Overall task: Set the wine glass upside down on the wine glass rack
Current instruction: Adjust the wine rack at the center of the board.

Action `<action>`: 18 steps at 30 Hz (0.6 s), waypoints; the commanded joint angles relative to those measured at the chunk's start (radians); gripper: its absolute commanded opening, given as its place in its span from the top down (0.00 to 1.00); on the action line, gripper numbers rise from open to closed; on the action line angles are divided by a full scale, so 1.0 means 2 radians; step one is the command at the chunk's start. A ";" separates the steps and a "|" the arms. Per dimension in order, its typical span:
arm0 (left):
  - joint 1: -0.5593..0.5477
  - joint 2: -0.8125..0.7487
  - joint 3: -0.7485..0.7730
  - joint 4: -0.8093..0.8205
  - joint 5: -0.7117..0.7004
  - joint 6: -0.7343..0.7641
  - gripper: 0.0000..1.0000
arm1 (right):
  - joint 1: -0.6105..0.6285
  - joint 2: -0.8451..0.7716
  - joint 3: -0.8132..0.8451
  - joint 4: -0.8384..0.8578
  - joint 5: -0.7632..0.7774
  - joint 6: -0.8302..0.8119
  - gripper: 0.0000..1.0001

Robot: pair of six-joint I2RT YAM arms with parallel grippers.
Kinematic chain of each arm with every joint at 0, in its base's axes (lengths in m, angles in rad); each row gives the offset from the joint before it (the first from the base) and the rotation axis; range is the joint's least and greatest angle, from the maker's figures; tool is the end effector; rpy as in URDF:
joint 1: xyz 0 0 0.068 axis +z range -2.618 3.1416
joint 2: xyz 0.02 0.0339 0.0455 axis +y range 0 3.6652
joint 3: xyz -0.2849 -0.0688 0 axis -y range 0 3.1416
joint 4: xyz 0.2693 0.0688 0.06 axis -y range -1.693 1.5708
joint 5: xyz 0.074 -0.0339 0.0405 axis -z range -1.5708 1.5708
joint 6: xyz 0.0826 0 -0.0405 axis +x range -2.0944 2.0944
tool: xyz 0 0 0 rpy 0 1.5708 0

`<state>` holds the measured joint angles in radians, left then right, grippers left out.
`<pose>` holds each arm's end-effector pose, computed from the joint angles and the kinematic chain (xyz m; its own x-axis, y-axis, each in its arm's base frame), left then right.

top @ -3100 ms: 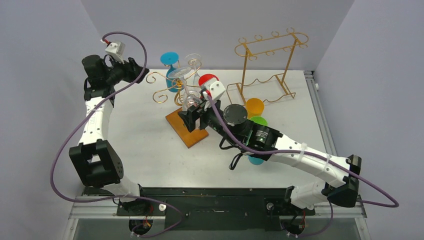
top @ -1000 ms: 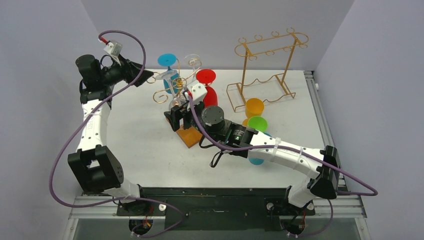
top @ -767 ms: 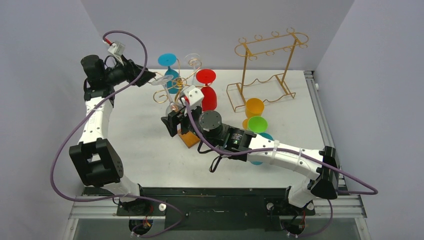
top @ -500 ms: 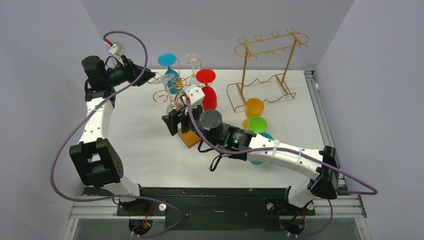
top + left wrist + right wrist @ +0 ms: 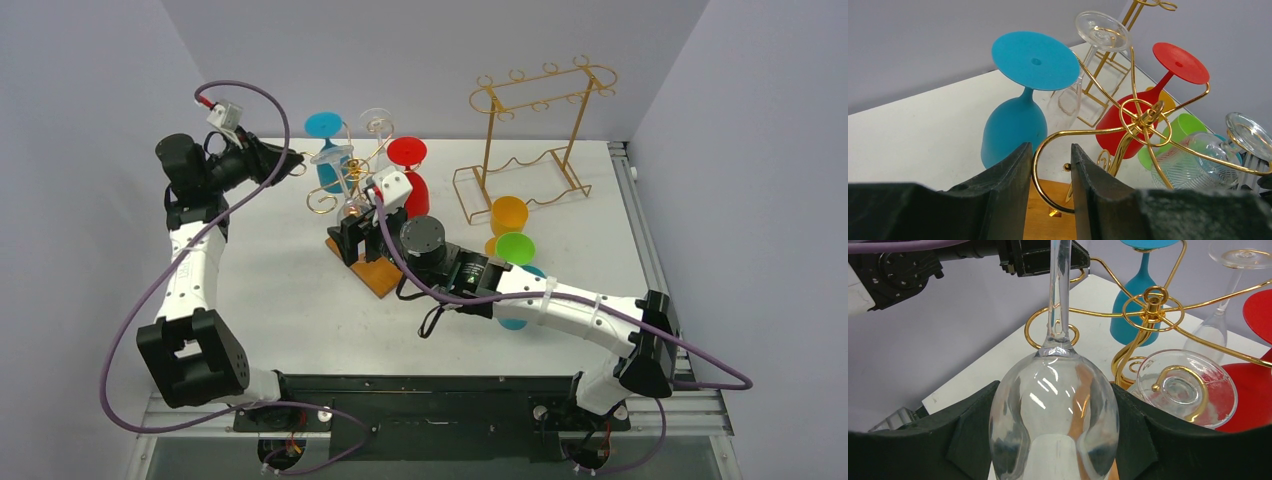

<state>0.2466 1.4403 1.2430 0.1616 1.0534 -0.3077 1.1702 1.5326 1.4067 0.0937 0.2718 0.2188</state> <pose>0.3798 0.0216 0.3979 -0.2515 -0.2178 -0.9430 0.6772 0.6566 -0.3322 0.1910 0.3940 0.4190 -0.1821 0.1062 -0.9775 -0.7610 0.6143 0.2085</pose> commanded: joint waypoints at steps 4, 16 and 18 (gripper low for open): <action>0.001 -0.070 -0.043 -0.019 -0.019 0.011 0.72 | -0.005 0.003 0.004 0.038 0.003 0.001 1.00; 0.009 -0.120 -0.094 -0.064 -0.051 0.037 0.75 | 0.029 -0.015 -0.007 0.034 -0.015 0.001 1.00; 0.009 -0.127 -0.102 -0.064 -0.050 0.037 0.75 | 0.032 -0.003 0.004 0.036 -0.026 0.002 1.00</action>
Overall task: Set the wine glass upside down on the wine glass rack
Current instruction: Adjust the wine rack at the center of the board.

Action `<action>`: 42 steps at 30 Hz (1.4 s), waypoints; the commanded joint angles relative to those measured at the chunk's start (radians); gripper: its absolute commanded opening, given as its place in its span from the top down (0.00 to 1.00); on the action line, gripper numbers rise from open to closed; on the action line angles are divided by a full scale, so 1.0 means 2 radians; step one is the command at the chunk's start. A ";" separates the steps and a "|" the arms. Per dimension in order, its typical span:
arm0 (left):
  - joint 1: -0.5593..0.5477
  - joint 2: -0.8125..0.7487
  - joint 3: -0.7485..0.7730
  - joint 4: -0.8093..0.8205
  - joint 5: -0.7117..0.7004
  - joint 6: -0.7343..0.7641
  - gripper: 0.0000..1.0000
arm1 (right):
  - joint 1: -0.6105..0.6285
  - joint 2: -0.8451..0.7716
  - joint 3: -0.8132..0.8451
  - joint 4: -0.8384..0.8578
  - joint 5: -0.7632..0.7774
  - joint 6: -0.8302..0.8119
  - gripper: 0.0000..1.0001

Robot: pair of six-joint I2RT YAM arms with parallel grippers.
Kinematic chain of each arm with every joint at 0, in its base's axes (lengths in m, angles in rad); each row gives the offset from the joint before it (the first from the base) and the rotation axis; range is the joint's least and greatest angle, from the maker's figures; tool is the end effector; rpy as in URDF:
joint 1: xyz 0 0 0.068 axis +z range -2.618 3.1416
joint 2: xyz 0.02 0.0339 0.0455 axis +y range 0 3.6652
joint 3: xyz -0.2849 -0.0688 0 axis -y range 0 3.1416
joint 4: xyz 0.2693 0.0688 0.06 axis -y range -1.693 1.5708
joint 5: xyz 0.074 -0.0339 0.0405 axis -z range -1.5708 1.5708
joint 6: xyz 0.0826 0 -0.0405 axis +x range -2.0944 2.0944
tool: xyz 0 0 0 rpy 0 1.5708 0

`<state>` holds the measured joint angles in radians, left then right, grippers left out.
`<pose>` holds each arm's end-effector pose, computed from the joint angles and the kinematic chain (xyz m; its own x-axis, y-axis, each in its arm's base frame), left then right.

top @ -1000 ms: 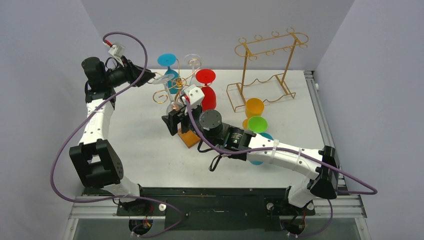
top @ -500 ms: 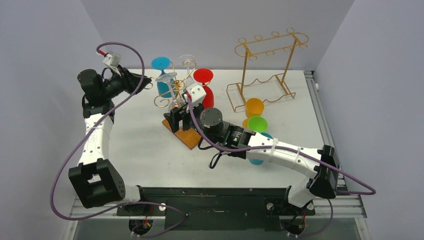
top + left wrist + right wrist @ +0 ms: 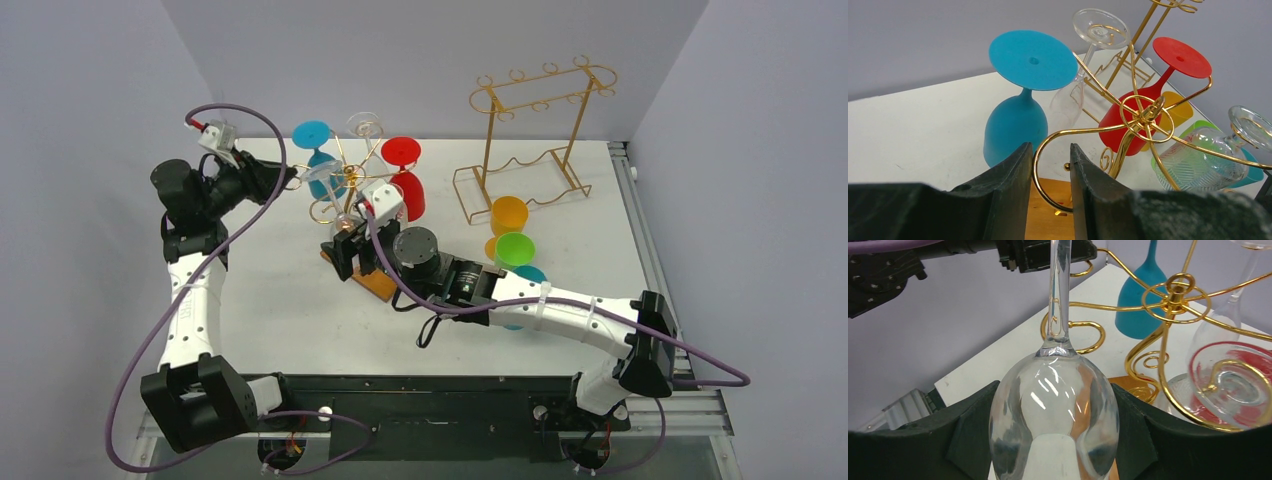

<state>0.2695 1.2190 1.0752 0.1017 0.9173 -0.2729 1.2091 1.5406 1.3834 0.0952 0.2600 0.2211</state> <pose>0.3269 0.0223 0.3965 -0.2015 -0.2257 -0.9531 0.5695 0.7647 -0.3015 0.1757 0.4043 0.4058 -0.1997 0.0711 -0.9773 -0.7885 0.5805 0.2033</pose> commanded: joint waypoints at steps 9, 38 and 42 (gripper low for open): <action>-0.002 -0.059 -0.035 -0.070 0.012 0.008 0.75 | 0.018 0.040 0.045 0.088 -0.036 0.004 1.00; 0.002 -0.143 -0.043 -0.212 0.100 0.051 0.69 | 0.023 -0.068 -0.143 0.192 0.057 -0.005 1.00; 0.002 -0.157 -0.047 -0.241 0.109 0.079 0.65 | 0.034 -0.068 -0.163 0.206 0.049 -0.006 1.00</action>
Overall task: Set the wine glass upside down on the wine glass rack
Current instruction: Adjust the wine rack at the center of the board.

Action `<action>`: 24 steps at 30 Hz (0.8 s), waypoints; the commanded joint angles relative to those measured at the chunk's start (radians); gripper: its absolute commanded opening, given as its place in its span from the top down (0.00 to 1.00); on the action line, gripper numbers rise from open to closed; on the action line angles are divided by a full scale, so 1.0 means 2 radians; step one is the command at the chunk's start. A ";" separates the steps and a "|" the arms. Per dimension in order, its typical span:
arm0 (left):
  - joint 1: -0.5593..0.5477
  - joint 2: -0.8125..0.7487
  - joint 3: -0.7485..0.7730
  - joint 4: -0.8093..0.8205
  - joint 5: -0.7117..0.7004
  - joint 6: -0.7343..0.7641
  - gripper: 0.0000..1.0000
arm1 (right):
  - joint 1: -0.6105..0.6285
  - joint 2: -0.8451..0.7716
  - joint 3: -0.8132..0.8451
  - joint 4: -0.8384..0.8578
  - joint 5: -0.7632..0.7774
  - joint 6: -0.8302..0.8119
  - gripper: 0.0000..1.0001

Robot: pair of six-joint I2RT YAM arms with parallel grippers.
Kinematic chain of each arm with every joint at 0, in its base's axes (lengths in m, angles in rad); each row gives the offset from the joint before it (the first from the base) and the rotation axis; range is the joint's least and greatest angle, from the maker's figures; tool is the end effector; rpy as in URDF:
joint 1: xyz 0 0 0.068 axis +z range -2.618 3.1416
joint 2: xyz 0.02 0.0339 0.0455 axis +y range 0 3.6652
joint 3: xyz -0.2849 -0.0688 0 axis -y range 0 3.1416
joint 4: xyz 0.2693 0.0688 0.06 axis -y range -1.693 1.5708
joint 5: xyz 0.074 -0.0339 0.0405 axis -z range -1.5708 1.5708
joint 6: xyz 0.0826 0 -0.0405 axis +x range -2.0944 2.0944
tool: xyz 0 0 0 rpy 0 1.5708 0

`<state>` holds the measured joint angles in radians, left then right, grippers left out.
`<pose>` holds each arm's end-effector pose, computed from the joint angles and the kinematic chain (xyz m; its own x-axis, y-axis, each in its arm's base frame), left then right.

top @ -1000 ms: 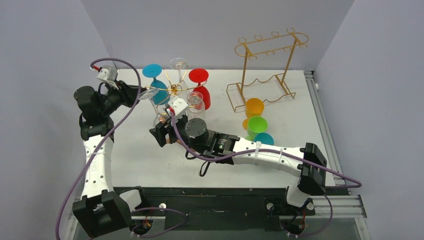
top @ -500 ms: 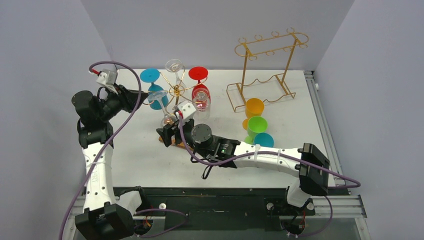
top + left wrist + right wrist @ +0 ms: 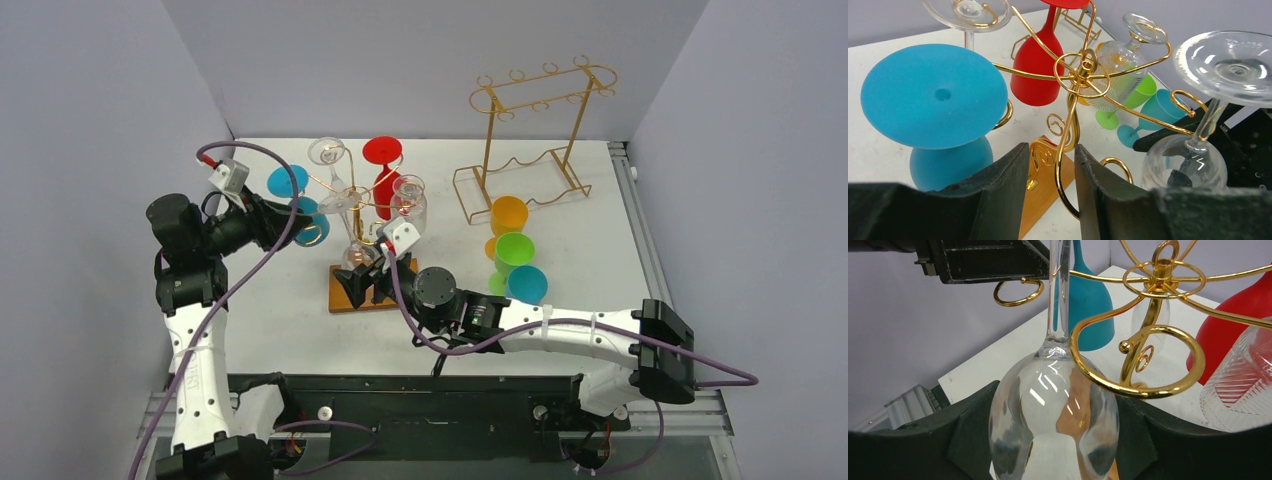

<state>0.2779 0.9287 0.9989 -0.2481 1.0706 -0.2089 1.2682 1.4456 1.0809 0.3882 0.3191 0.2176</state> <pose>0.2369 -0.0078 0.4003 -0.3114 -0.1923 -0.9306 0.6484 0.6729 -0.3560 0.1469 0.3835 0.3598 -0.1687 0.1476 -0.9746 -0.7953 0.5638 0.2230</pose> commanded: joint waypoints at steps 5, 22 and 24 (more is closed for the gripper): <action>-0.002 -0.023 0.001 -0.097 0.050 0.067 0.54 | 0.013 -0.020 -0.024 0.075 0.011 0.001 1.00; -0.002 -0.041 0.100 -0.262 0.037 0.171 0.04 | 0.028 -0.004 -0.044 0.126 -0.028 0.006 1.00; -0.002 -0.043 0.110 -0.284 0.026 0.188 0.04 | 0.028 0.003 -0.046 0.138 -0.031 0.009 1.00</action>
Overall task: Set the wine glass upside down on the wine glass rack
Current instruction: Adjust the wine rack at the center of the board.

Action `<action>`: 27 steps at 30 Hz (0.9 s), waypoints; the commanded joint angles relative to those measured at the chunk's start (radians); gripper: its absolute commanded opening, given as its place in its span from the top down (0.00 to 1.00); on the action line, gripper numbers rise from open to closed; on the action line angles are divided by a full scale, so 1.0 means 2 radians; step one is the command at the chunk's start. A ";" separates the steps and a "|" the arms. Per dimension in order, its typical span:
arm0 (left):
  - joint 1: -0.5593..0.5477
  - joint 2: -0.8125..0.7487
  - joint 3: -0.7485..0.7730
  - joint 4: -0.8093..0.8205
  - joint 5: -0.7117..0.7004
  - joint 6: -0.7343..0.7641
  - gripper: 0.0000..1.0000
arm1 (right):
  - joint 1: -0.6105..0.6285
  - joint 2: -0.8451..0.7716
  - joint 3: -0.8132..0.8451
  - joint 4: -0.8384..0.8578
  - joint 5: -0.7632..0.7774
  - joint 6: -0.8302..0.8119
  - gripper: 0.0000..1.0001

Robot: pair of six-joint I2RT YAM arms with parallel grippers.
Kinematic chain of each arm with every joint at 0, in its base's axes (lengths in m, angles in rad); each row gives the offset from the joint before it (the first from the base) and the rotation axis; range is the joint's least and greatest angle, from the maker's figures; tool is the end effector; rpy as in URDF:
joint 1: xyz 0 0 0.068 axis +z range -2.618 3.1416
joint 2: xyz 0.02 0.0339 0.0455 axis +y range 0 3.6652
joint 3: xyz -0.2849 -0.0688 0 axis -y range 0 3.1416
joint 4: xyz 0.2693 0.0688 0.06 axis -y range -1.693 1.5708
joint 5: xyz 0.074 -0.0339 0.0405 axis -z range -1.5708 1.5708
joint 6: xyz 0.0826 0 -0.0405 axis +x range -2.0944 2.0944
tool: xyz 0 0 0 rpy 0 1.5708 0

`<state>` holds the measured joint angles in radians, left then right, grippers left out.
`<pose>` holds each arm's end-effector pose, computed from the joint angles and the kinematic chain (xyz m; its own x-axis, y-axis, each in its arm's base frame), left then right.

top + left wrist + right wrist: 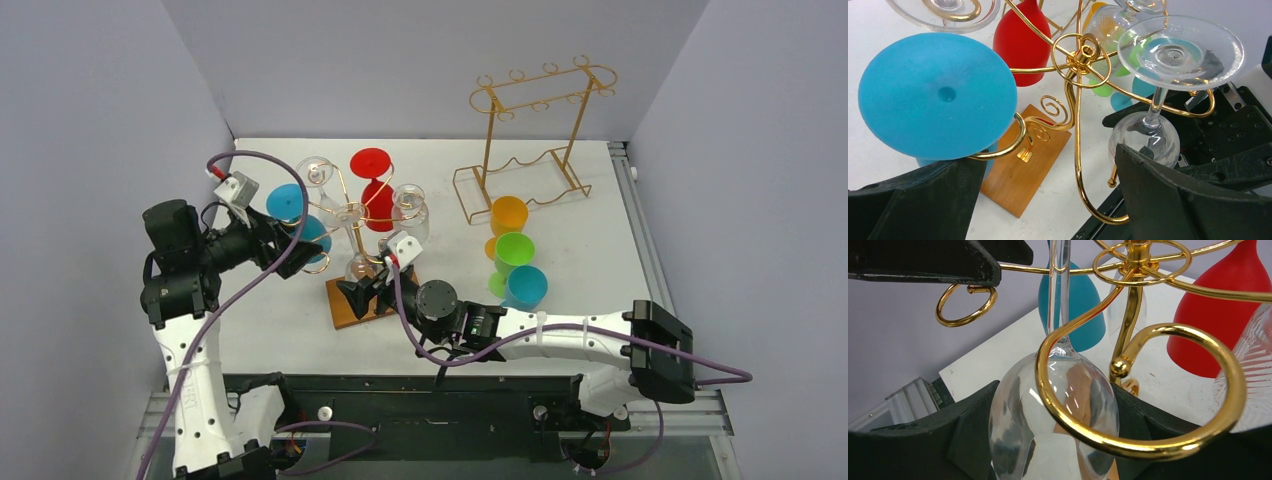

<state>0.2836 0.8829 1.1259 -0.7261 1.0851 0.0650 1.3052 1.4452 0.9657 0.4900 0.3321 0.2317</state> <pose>0.1988 -0.0182 0.4044 -0.4047 -0.0864 -0.9104 0.6489 0.6743 -0.3524 0.1318 0.3818 0.3267 -0.1871 0.1391 -0.9724 -0.8052 0.5454 0.2330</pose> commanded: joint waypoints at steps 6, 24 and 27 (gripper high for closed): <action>-0.006 -0.019 0.073 -0.086 -0.018 0.068 0.04 | 0.009 0.022 0.021 0.102 -0.047 0.005 1.00; -0.006 -0.020 0.165 -0.207 -0.100 0.097 0.04 | 0.007 0.040 0.001 0.141 -0.075 0.001 1.00; -0.007 -0.014 0.187 -0.238 -0.104 0.113 0.04 | 0.010 0.046 -0.002 0.154 -0.087 -0.011 1.00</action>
<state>0.2756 0.8520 1.4231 -1.0924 0.8917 0.2249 1.3098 1.5333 0.9638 0.6506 0.2352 0.2428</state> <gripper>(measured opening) 0.963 0.658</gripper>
